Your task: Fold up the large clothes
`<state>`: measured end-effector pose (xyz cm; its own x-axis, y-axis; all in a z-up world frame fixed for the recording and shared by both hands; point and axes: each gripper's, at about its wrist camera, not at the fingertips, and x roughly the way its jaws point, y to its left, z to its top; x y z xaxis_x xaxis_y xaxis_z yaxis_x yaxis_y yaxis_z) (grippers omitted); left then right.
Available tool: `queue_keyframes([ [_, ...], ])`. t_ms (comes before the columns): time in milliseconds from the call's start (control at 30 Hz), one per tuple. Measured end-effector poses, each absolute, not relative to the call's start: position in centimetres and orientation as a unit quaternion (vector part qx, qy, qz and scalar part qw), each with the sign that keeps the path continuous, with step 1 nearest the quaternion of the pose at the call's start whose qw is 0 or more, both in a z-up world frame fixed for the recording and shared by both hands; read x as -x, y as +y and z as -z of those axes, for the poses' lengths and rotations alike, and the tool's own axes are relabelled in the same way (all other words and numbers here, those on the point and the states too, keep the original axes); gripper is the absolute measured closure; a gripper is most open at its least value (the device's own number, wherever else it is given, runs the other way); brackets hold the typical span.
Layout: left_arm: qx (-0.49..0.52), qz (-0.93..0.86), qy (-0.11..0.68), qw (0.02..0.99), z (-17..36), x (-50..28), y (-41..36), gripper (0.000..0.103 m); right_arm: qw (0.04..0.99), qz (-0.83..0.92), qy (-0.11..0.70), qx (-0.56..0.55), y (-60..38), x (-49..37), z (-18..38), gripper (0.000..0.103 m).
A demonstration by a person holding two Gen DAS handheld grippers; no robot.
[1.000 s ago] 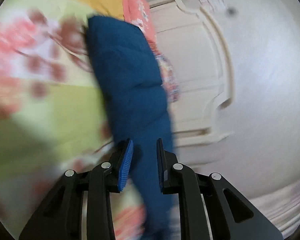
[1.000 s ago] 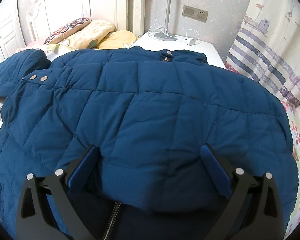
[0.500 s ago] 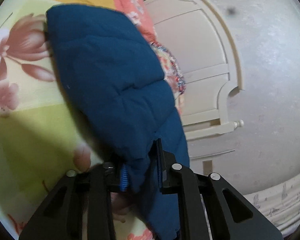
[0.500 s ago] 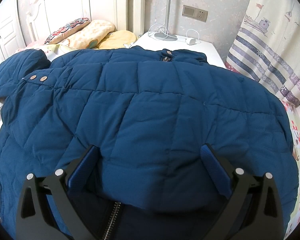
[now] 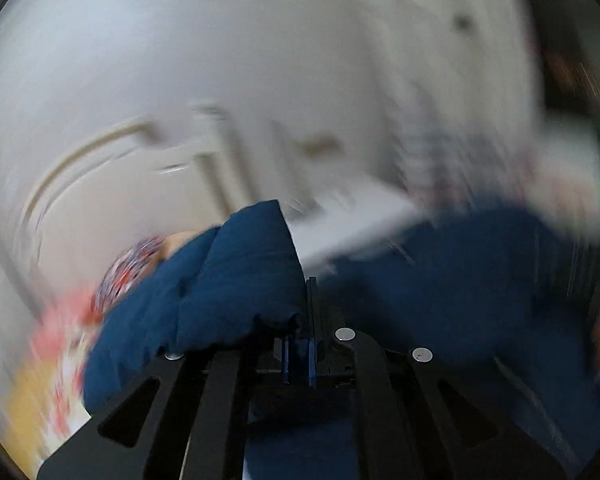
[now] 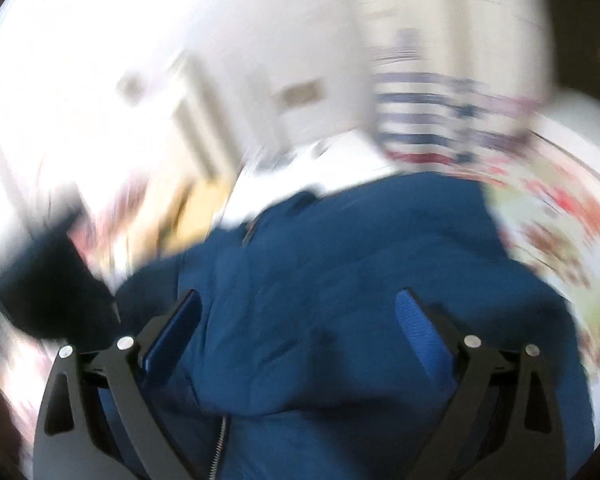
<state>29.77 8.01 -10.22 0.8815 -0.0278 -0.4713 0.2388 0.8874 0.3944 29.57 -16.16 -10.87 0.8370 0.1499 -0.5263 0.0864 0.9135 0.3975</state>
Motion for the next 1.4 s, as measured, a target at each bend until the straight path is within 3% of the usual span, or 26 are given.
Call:
queue_keyframes([
  [133,-0.338,0.097,0.34,0.872,20.3,-30.4,-0.1,0.092,0.934,0.008,0.274,-0.228,-20.8,-27.3,9.0,0.006],
  [200,-0.391,0.063,0.3,0.868,21.7,-29.6,-1.0,0.092,0.94,0.013,0.272,-0.206,-22.1,-26.1,8.7,0.006],
  [267,-0.382,0.073,0.315,0.866,21.0,-29.6,-0.7,0.091,0.94,0.016,0.274,-0.2,-22.9,-25.3,9.0,0.006],
  [300,-0.375,0.087,0.326,0.863,20.3,-29.5,-0.2,0.085,0.938,0.014,0.281,-0.204,-23.3,-25.1,9.4,0.006],
  [367,-0.349,0.109,0.319,0.874,18.5,-28.4,1.1,0.025,0.931,0.006,0.293,-0.218,-23.8,-24.9,10.2,0.006],
  [400,-0.308,0.134,0.306,0.891,17.0,-27.6,1.9,0.004,0.929,0.001,0.296,-0.223,-24.0,-24.6,10.6,0.006],
  [533,-0.178,0.11,0.272,0.939,14.8,-25.1,7.5,0.004,0.93,-0.063,0.318,-0.175,-20.3,-25.1,11.0,0.006],
  [733,0.031,0.074,0.312,0.947,16.1,-24.7,16.3,0.004,0.925,-0.19,0.314,0.092,-6.7,-24.4,10.1,0.006],
  [833,0.089,0.048,0.358,0.928,18.1,-25.9,18.4,0.004,0.904,-0.22,0.297,0.214,0.3,-23.9,10.8,0.007],
  [933,0.121,0.029,0.394,0.911,19.4,-25.9,19.7,0.004,0.892,-0.227,0.3,0.251,4.1,-25.2,11.1,0.016],
  [1067,0.156,0.034,0.398,0.903,19.7,-25.1,21.0,0.004,0.884,-0.201,0.313,0.283,6.6,-28.0,11.7,0.018],
  [1100,0.16,0.036,0.397,0.903,19.8,-25.0,21.0,0.004,0.881,-0.199,0.314,0.292,6.9,-28.6,12.0,0.024],
  [1167,0.167,0.039,0.398,0.901,19.9,-24.9,20.9,0.004,0.872,-0.223,0.325,0.29,6.9,-29.2,12.7,0.045],
  [1200,0.168,0.04,0.397,0.901,19.8,-24.7,20.9,0.004,0.872,-0.236,0.325,0.279,6.8,-29.3,12.6,0.075],
  [1233,0.169,0.04,0.396,0.901,19.5,-24.3,21.0,0.004,0.887,-0.236,0.314,0.241,5.5,-29.1,11.6,0.082],
  [1300,0.172,0.041,0.395,0.901,19.3,-24.6,21.0,0.004,0.916,-0.237,0.296,0.134,2.0,-28.8,9.6,0.088],
  [1400,0.175,0.042,0.394,0.901,18.8,-23.9,21.2,0.004,0.933,-0.204,0.278,-0.106,-8.2,-28.8,8.3,0.088],
])
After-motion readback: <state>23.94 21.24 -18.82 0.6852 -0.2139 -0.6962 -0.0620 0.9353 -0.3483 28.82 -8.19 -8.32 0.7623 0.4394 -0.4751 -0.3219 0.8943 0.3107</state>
